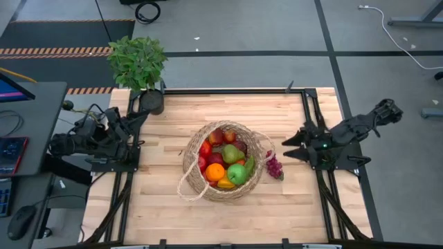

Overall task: Build produce basket
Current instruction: Put the grapes into the woven basket

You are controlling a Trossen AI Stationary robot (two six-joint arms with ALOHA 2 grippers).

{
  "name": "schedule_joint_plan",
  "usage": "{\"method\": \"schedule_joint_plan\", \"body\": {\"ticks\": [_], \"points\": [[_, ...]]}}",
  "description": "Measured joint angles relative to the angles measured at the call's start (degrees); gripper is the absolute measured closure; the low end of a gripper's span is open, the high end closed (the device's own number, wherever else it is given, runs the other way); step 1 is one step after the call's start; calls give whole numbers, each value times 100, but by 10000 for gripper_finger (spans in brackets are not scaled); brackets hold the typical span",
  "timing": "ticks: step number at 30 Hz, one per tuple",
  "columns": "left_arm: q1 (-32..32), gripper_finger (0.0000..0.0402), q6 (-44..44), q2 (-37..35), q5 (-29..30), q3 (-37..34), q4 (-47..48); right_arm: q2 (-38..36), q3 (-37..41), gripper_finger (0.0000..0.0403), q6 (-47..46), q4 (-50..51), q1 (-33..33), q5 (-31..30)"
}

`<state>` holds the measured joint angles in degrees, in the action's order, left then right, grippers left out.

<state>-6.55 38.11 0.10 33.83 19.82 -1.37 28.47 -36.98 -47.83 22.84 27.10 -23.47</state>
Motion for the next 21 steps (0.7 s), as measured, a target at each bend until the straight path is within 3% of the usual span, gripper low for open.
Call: {"method": "schedule_joint_plan", "body": {"ticks": [7, 17, 21], "points": [[-2, 4, 168, 14, -36, -291, 37, 448, -58, 55, -1178, 1545, 224, 387], [-6, 4, 677, 17, -60, -983, -82, 2149, -54, 55, -1908, 2502, 258, -352], [-8, 4, 976, 21, -62, -1255, -113, 2688, 19, 55, -2254, 2448, 450, -984]]}}
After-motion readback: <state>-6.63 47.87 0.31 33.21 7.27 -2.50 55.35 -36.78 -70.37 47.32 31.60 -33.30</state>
